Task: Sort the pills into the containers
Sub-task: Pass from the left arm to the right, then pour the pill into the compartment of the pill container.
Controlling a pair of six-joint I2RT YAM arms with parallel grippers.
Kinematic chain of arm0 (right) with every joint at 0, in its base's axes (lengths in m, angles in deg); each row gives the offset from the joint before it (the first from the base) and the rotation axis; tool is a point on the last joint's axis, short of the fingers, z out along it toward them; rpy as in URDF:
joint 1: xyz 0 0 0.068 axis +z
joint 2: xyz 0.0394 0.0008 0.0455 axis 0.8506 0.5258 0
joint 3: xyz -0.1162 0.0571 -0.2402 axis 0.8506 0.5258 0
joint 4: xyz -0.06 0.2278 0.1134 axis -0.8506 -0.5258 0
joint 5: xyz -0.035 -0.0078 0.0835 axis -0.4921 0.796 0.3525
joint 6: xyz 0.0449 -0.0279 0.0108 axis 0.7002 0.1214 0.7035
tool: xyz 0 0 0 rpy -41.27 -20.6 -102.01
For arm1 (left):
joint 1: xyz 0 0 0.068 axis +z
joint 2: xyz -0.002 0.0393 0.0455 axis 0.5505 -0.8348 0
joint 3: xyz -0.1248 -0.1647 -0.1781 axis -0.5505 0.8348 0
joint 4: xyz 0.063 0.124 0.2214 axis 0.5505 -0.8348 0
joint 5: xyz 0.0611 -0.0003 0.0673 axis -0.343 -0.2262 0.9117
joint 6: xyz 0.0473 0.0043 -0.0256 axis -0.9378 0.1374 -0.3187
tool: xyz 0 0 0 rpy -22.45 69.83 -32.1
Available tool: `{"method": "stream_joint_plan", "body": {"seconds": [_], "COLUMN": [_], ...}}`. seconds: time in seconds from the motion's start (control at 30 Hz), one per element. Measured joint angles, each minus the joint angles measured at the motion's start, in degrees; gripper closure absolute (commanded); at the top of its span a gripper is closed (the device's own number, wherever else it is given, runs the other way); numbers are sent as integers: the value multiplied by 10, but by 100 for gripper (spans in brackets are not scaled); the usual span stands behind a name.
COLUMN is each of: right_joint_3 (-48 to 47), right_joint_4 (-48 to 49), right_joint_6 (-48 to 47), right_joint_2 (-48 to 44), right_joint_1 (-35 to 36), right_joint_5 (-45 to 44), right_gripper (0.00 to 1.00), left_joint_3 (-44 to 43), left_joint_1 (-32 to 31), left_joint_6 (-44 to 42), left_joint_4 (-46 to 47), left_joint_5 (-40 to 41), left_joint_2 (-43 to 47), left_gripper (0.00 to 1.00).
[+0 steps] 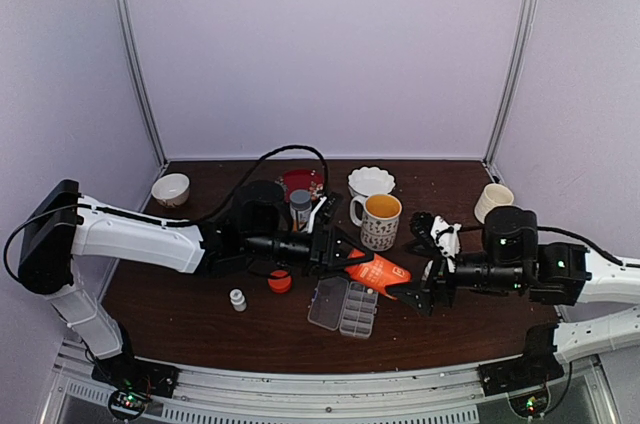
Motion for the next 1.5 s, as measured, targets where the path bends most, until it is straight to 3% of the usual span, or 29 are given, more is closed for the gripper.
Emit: {"method": "stream_joint_plan", "body": {"seconds": [0.17,0.37,0.6,0.77,0.8,0.93,1.03,1.33,1.5], "right_joint_3": [0,0,0,0,0,0,0,-2,-19], "right_joint_4": [-1,4,7,7,7,6,0,-60,-101], "right_joint_6": [-27,-49,-54,-55,-55,-54,-54,-19,27], "right_joint_2": [23,45,67,68,68,64,63,47,70], "right_joint_1": [0,0,2,3,3,4,4,4,4], "right_joint_5": [10,10,11,14,14,14,13,-19,-31], "right_gripper": [12,28,31,47,50,57,62,72,72], "left_joint_3": [0,0,0,0,0,0,0,-11,-28], "left_joint_1": [0,0,0,1,1,1,0,22,46], "left_joint_6": [2,6,11,14,15,16,9,-89,-169], "left_joint_4": [0,0,1,2,2,4,-2,-170,-286], "left_joint_5": [-2,-4,-4,-3,-3,-3,-2,55,132], "left_joint_2": [0,0,0,0,0,0,1,55,96], "left_gripper": [67,67,67,67,64,30,19,3,2]}}
